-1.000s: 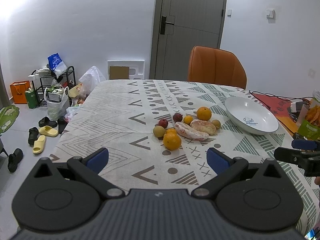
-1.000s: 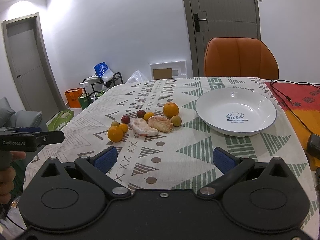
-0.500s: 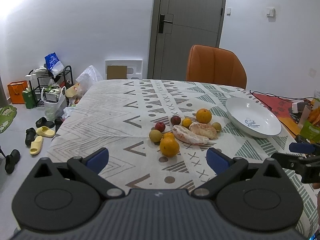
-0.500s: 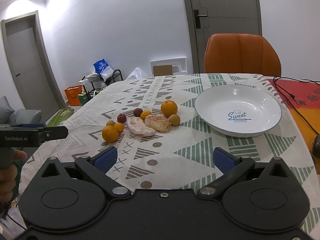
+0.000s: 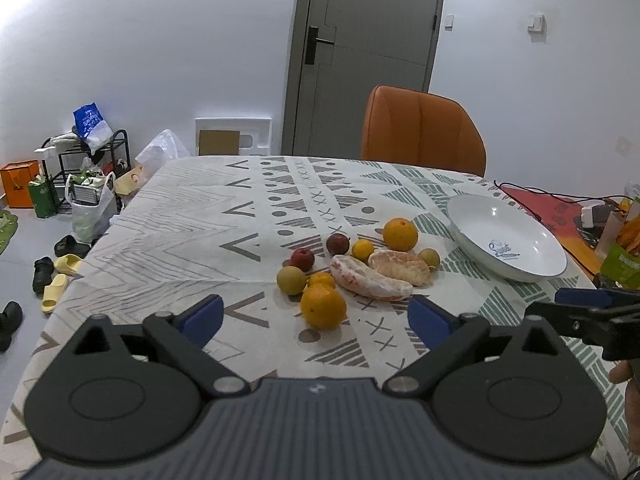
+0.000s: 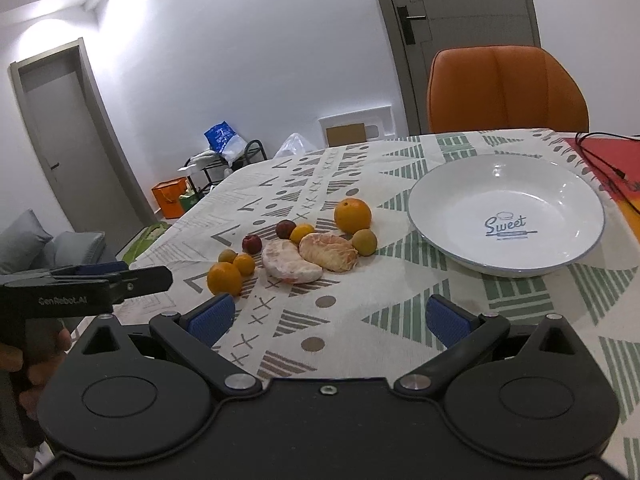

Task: Organize fruits
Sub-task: 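Move both tools toward the fruit pile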

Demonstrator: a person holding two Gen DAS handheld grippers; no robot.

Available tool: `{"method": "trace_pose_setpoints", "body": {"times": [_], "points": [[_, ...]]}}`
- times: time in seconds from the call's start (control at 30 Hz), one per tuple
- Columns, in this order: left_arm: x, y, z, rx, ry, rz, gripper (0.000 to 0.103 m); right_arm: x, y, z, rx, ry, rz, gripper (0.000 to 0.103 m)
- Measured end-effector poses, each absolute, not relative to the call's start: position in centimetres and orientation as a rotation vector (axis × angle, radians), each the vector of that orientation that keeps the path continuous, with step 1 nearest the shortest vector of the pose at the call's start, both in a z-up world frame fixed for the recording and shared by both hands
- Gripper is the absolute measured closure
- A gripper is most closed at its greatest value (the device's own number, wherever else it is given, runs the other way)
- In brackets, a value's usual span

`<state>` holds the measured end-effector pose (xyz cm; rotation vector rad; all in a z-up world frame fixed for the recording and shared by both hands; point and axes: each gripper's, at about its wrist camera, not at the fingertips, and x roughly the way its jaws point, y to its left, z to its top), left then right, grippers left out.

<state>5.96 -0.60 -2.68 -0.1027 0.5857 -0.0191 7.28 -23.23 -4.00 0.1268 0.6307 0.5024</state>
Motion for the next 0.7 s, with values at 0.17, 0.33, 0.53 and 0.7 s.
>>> {"method": "trace_pose_setpoints", "body": {"times": [0.17,0.33,0.53,0.7], "points": [[7.3,-0.9,-3.4,-0.107,0.601,-0.016,0.015,8.3,-23.0,-4.4,0.123,0.636,0.52,0.0],[8.5,-0.8,-4.1,-0.112,0.611,-0.008,0.022,9.4,-22.5,-5.0,0.122,0.647,0.545,0.002],[10.0,-0.4,-5.2,-0.124,0.639,-0.002,0.035,10.5,-21.4,-5.7,0.107,0.664,0.579,0.01],[10.9,-0.1,-6.0,-0.141,0.663,-0.014,0.036,11.4,-20.5,-5.9,0.095,0.67,0.602,0.016]]}}
